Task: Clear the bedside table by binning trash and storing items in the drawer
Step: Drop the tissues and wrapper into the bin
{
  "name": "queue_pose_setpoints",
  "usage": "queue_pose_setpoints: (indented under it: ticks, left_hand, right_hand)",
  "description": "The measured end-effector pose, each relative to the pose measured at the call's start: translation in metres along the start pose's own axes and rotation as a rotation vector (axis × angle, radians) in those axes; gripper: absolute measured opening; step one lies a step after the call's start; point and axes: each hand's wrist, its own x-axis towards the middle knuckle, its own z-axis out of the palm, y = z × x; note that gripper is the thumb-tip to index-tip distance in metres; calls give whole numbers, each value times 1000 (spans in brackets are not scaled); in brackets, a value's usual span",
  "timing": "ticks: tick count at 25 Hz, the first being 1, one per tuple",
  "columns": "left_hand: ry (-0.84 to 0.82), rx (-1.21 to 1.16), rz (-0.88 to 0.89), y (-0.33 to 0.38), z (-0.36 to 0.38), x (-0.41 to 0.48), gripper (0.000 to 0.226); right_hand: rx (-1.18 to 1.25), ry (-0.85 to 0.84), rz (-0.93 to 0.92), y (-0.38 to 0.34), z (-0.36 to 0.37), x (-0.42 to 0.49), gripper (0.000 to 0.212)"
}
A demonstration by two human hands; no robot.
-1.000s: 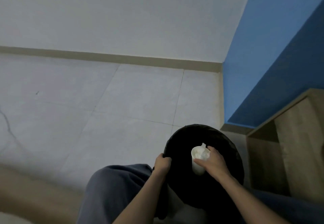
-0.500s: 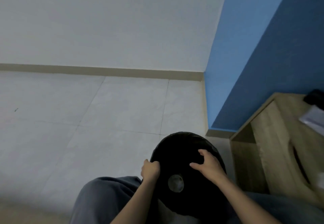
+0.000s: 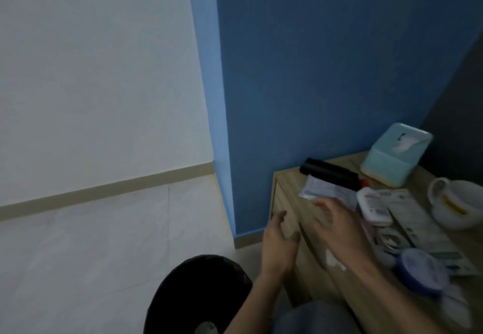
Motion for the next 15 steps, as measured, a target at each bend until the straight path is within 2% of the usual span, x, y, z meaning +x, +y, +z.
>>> queue_pose_setpoints:
  ticks: [2,4,6,9,11,13,15]
  left_hand:
    - [-155,74,34,22,36,-2,61]
    - [-248,188,43,35,59,-1,65]
    - [-284,287,30,43,72,1,68]
    - [-330,453,70,51,85,3,67]
    - [-352,553,102,52,95,4,64]
    - [-320,547,81,47,102,9,62]
    - [-281,524,30,39,111,15,61]
  right_hand:
    - [-62,138,18,20,-44,8,33]
    - [-125,219,133,41,-77,16,34]
    - [-197,181,346,70,-101,22,40]
    - [-267,103,569,114,-116,20,55]
    - [-207,72,628,134,-114,12,58]
    - [-96,82,645,145,-109,6,57]
    - [-30,36,634,158,-104,6,74]
